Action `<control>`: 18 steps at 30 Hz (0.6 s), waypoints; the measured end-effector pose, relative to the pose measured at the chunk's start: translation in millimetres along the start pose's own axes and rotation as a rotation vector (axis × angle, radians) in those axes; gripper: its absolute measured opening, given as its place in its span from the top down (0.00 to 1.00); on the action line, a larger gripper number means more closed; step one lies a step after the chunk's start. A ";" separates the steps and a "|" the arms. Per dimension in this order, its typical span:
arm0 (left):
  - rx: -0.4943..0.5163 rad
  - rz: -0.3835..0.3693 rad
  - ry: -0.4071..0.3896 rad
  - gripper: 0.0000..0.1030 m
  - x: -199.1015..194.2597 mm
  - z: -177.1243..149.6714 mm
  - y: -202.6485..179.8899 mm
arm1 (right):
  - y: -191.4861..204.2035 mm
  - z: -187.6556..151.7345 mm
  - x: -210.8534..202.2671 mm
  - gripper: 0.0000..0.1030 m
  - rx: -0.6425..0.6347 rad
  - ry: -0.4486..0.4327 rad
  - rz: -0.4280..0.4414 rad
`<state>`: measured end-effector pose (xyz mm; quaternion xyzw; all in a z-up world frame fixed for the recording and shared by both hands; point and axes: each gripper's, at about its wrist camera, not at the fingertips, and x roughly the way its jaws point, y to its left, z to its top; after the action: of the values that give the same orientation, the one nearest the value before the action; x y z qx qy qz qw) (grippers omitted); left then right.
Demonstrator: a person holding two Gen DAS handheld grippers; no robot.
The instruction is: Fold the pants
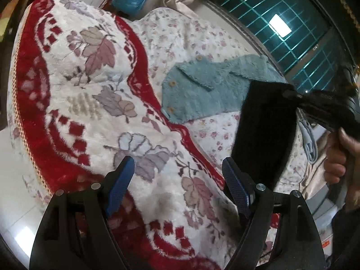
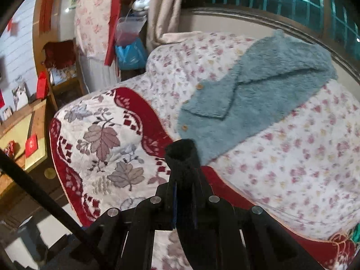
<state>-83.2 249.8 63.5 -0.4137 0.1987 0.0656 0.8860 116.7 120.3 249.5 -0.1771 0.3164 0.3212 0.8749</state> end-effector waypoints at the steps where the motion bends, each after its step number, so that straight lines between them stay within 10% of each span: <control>1: -0.006 0.011 0.001 0.22 1.1 0.8 0.8 | 14.1 -4.5 14.6 0.91 0.005 0.003 0.003; 9: -0.111 0.206 -0.109 0.22 -16.5 -5.6 20.4 | 118.4 -94.1 144.1 0.86 0.086 0.188 0.321; 13: -0.138 0.220 -0.185 0.22 -25.1 -4.1 24.6 | 99.0 -99.5 115.3 0.76 0.207 0.095 0.444; 18: -0.100 0.213 -0.128 0.22 -12.9 -5.0 17.2 | 11.5 -126.5 60.7 0.69 0.425 -0.040 0.321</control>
<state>-101.3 257.7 53.7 -0.4288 0.1809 0.1954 0.8633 89.3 91.1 114.5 0.0694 0.3835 0.3854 0.8364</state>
